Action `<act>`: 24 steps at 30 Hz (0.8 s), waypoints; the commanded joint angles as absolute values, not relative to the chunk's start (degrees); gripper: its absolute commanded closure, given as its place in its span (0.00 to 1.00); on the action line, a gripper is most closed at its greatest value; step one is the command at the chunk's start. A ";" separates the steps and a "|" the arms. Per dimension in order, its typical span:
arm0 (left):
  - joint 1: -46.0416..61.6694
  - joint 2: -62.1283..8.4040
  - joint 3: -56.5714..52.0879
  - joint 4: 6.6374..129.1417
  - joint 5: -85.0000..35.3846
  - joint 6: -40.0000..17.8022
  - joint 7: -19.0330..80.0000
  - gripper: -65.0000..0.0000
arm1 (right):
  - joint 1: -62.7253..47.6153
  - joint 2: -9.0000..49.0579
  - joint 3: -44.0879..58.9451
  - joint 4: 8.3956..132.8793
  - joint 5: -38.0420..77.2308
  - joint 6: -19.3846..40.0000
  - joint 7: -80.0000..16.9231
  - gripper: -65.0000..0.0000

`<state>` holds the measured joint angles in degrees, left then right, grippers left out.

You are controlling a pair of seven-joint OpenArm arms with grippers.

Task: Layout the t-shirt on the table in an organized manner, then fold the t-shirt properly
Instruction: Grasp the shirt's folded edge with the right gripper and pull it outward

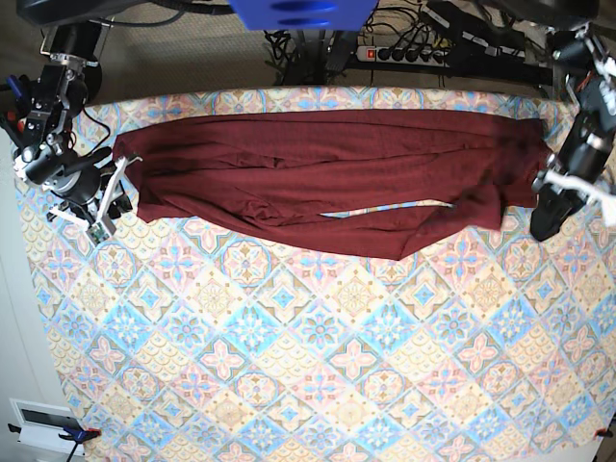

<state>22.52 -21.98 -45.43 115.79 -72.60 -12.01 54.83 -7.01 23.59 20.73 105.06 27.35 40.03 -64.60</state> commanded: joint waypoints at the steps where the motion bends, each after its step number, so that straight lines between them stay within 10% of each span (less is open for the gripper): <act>1: 23.25 -22.99 -48.13 116.62 -76.35 -13.14 54.20 1.00 | -6.11 24.48 19.91 105.80 28.00 40.00 -63.60 0.82; 10: 30.11 -22.73 -66.33 116.53 -85.00 -15.60 60.44 1.00 | -4.09 24.48 11.82 106.33 28.00 40.00 -63.43 0.82; 24: 23.96 -13.76 -58.51 115.38 -64.13 -15.34 60.53 0.87 | 8.22 10.68 -12.62 102.02 10.86 40.00 -59.91 0.81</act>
<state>24.10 -12.69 -58.13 114.61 -62.63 -15.05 61.65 6.57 10.59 -13.04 101.03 10.46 40.42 -61.08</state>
